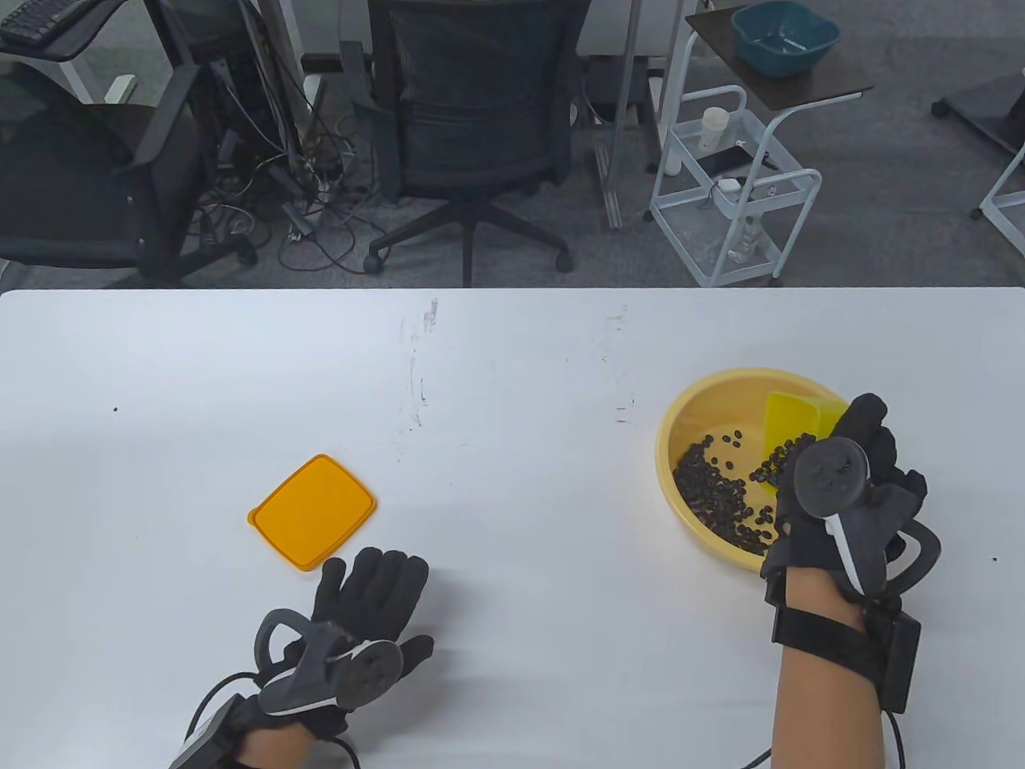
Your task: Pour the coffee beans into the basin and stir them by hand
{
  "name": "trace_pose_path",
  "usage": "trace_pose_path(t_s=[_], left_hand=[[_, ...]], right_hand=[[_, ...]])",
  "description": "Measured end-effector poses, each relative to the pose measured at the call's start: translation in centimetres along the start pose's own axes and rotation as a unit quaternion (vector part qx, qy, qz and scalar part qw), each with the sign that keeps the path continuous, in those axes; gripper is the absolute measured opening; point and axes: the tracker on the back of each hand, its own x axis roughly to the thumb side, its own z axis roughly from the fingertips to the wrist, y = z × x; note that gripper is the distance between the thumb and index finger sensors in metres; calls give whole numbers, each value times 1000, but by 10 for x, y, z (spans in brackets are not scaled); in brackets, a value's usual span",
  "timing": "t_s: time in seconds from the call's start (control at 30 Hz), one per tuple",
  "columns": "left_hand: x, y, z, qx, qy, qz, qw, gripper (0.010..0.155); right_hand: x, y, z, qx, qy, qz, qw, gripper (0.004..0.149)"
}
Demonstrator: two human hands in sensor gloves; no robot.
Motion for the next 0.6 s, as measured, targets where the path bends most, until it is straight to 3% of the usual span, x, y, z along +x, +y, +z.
trace_pose_path(t_s=[0.6], left_hand=[[1,0,0,0,-3,2,1000,81]], right_hand=[[3,-8,1,-26,-25,44,998,71]])
